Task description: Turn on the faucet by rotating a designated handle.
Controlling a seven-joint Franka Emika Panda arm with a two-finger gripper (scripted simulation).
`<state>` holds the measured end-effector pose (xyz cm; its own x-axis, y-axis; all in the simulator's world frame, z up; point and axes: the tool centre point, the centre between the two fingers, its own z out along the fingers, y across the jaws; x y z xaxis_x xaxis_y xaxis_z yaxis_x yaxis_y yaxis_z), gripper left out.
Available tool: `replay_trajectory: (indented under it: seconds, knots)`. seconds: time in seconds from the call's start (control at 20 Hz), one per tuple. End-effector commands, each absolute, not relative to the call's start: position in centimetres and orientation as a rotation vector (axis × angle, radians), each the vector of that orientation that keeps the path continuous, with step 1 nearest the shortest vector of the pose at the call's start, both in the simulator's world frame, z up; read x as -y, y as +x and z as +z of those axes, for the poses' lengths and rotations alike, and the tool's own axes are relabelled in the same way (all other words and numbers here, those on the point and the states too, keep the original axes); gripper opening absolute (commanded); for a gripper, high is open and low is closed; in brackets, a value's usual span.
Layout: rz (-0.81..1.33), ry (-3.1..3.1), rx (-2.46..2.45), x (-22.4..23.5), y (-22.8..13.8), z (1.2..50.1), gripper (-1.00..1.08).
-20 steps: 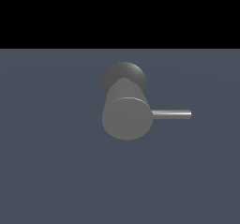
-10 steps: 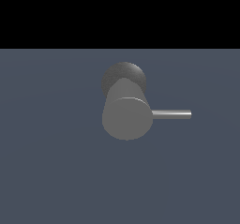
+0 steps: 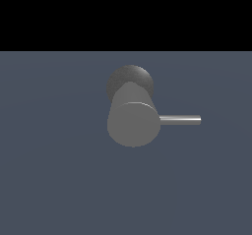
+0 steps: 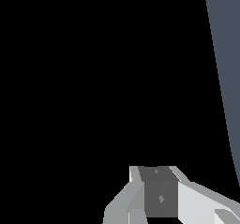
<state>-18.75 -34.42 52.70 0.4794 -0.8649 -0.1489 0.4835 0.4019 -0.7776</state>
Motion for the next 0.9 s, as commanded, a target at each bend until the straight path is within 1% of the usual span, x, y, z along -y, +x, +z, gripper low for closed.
replay_trajectory:
  seconds: [0.0,0.2,0.4,0.65,0.85]
  knots:
    - [-0.885,-0.641,-0.682,35.8,-17.7,49.4,-1.00]
    - [-0.812,-0.505,-0.814,37.1,-16.0,43.6,-1.00]
    - [-0.719,-0.384,-0.950,37.1,-14.2,37.2,-1.00]
    - [-0.582,-0.258,-1.114,35.2,-12.2,29.2,-1.00]
    - [-0.481,-0.191,-1.216,33.0,-11.2,24.3,-1.00]
